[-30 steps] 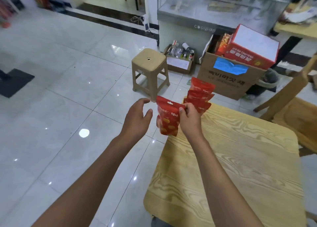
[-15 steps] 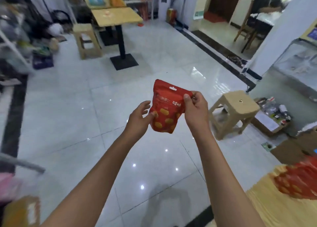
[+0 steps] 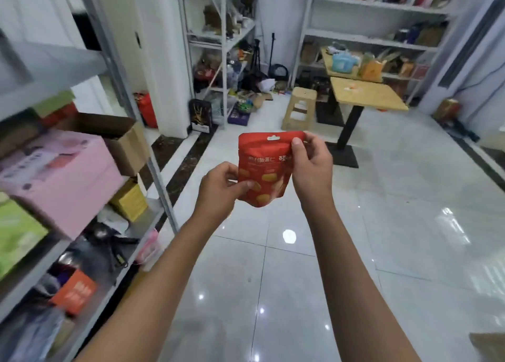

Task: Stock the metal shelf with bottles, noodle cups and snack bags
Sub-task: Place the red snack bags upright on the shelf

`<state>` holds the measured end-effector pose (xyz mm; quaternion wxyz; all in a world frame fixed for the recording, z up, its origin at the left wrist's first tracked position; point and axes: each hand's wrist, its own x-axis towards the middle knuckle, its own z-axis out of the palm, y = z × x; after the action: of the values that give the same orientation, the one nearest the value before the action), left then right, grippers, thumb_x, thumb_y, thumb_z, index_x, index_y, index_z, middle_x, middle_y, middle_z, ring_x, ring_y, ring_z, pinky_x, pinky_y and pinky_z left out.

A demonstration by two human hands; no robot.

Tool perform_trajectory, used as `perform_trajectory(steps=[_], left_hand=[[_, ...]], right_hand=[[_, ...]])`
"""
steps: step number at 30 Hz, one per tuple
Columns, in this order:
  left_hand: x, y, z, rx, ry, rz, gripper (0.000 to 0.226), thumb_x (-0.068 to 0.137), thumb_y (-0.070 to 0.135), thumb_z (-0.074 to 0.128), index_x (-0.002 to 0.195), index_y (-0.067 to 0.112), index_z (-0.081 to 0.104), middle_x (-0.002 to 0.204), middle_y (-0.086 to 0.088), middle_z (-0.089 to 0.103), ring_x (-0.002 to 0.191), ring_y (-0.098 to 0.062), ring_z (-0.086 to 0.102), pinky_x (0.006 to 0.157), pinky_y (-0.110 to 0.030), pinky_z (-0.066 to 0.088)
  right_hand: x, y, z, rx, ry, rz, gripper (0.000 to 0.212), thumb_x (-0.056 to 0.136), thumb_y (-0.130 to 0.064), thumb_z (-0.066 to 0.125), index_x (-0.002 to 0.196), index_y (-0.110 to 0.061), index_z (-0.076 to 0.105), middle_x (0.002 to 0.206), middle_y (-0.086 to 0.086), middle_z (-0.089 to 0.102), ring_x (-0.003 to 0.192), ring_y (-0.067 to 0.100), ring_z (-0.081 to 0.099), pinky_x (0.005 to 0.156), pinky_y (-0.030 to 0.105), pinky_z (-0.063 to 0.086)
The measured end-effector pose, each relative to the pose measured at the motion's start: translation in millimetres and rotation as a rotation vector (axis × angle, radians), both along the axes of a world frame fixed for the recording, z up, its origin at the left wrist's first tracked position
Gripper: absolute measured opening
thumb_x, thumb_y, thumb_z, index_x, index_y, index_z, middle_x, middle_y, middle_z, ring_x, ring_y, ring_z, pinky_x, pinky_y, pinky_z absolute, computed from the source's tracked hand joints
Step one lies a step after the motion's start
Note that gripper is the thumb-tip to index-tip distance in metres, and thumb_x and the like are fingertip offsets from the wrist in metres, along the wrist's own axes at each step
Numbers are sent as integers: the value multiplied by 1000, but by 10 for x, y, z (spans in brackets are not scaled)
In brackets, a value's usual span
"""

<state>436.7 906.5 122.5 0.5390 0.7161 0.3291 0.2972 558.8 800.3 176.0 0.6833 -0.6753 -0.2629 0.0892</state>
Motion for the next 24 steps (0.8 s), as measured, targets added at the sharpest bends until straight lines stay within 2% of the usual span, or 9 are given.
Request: perform_trajectory(steps=[2,7,9,11,14,17,19,22,24], left_hand=[[-254,339,100,12,-23,101,26,66,23,87,74,21,62,79,-3,73,75,-25,71,74,-49,58],[-741,1010,382,4,-166,332,30,69,15,87,82,6,61,82,-8,75,79,-23,73,72,-46,60],[-887,1257,476,37,-199,420,27,72,13,85,79,10,60,83,-8,75,80,-28,73,72,-52,59],[-992,1484,596,79,-258,517,26,74,9,83,75,14,57,83,-12,75,79,-36,72,71,-58,57],[-1104,1751,816,148,-328,662,27,77,-1,77,75,14,54,76,-7,75,71,-25,72,63,-41,58],[-1252,1965,1079,160,-392,739,23,84,-2,70,77,16,57,74,-4,75,63,-22,66,55,-42,56],[-1393,2144,1206,222,-397,839,20,87,-1,67,82,16,59,74,-2,74,59,-15,66,54,-32,56],[-1650,2414,1342,354,-370,1019,21,89,-4,63,84,16,58,67,6,72,58,-10,64,58,-24,53],[-1832,2581,1381,411,-330,1147,25,90,-5,61,83,18,56,60,13,68,55,-5,60,58,-20,50]], right_hand=[[-146,438,104,46,-10,86,13,102,-19,48,108,-18,60,94,-10,69,83,-7,65,68,12,51],[-440,1495,365,144,-14,324,18,101,-18,50,113,-15,62,100,-2,71,89,3,67,75,18,53],[-540,1917,479,187,-23,418,16,101,-18,51,112,-16,63,97,-5,70,88,1,66,78,21,54],[-650,2327,616,218,-32,524,15,101,-19,51,112,-19,61,95,-11,69,84,-6,65,77,18,52],[-837,2823,839,263,2,691,23,102,-24,51,121,-16,61,104,-5,70,89,-3,66,73,14,52],[-1048,3283,1056,277,-21,850,25,102,-27,49,123,-17,59,102,-8,68,87,-6,66,68,12,51],[-1181,3599,1156,284,-39,971,22,103,-28,48,120,-20,58,101,-11,67,85,-9,65,67,10,50],[-1397,4037,1191,270,-77,1100,20,103,-27,46,118,-19,58,103,-13,66,87,-13,63,72,8,48],[-1568,4309,1122,255,-120,1154,26,103,-28,46,122,-17,59,112,-8,67,101,-5,63,87,18,50]])
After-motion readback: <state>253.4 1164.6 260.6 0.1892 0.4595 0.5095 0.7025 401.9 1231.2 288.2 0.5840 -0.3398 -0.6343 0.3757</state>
